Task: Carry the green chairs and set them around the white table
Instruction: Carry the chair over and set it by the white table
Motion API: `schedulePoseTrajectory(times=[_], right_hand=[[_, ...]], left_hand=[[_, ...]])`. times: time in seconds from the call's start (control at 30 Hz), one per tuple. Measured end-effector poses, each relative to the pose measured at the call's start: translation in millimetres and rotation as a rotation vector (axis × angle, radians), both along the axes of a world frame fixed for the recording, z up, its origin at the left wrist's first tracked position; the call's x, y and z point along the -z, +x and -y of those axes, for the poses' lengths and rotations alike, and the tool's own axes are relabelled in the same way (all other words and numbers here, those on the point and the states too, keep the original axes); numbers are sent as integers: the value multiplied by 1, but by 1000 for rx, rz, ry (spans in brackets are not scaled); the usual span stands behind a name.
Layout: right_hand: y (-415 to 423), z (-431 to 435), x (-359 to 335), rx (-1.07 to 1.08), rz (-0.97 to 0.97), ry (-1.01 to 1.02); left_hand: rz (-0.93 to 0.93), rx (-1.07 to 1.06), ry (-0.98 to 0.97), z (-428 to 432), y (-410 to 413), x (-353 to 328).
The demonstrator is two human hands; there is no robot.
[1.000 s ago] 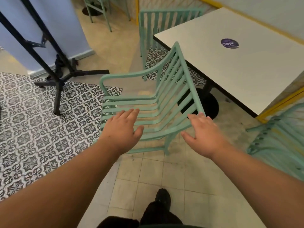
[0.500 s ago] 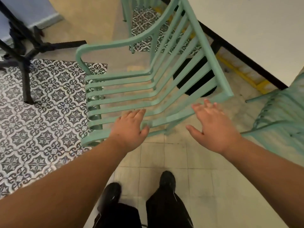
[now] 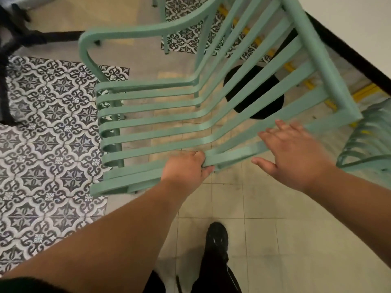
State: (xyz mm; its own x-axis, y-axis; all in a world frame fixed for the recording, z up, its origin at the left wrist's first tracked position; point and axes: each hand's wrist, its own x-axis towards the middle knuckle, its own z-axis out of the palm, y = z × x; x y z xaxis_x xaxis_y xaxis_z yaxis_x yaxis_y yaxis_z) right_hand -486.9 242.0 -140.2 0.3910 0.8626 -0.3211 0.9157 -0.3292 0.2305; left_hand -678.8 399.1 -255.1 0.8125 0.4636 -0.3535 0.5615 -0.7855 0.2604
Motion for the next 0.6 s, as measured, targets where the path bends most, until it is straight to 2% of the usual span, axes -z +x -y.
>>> schedulePoseTrajectory(times=[0.17,0.37,0.6], right_hand=[[9,4,22,-70,117,87],[-2,-15,28,26,119,161],[-19,-26,37,16,151,228]], left_hand=[[30,23,69,-2,1,6],[33,36,87,-5,2,9],[58,73,96,-26,-14,10]])
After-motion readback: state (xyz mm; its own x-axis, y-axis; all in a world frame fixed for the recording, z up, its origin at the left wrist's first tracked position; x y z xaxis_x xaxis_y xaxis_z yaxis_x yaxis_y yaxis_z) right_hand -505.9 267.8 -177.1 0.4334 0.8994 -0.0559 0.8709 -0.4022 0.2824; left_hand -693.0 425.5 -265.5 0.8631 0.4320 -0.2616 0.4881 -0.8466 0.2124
